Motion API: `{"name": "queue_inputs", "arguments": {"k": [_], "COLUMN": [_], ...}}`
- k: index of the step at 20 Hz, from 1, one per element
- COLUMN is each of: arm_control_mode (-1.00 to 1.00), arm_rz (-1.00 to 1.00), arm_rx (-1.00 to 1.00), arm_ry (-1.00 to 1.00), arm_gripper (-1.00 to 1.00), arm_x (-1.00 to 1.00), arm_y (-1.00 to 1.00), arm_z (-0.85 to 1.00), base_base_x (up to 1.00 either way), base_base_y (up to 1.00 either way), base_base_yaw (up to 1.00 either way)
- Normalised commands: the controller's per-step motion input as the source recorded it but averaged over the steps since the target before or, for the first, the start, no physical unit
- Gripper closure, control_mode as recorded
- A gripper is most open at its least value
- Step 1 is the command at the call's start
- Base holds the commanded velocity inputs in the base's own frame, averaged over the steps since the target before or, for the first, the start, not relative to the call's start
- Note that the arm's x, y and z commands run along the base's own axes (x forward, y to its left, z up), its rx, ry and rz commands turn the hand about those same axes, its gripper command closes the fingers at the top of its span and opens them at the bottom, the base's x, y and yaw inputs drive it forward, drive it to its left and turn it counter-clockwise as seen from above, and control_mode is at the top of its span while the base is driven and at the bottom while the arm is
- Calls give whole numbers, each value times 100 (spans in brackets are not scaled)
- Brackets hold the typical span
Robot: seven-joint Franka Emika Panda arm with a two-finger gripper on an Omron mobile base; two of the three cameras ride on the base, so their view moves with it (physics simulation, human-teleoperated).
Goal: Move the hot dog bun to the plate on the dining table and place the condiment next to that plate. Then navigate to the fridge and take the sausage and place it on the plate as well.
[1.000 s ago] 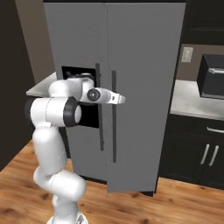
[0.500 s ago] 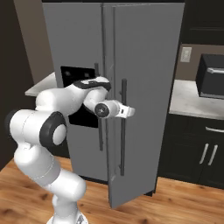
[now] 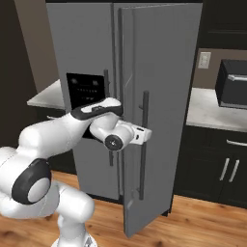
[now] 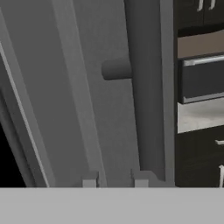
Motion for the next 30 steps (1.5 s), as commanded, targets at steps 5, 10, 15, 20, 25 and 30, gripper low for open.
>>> {"name": "queue_inputs", "arguments": {"k": [5, 10, 15, 20, 25, 30], "arm_control_mode": [-100, -100, -100, -100, -100, -100], "arm_rz": [0, 0, 0, 0, 6, 5], "arm_rx": [0, 0, -1, -6, -8, -6], "arm_ry": [0, 0, 13, 35, 46, 34], "arm_gripper": [-100, -100, -100, -100, -100, -100], "arm_x": [-45, -52, -49, -14, 0, 0], "arm_y": [0, 0, 2, 29, 37, 27], "arm_z": [72, 95, 100, 85, 94, 100], "base_base_x": [0, 0, 0, 0, 0, 0], "base_base_y": [0, 0, 0, 0, 0, 0], "base_base_yaw": [0, 0, 0, 0, 0, 0]}}
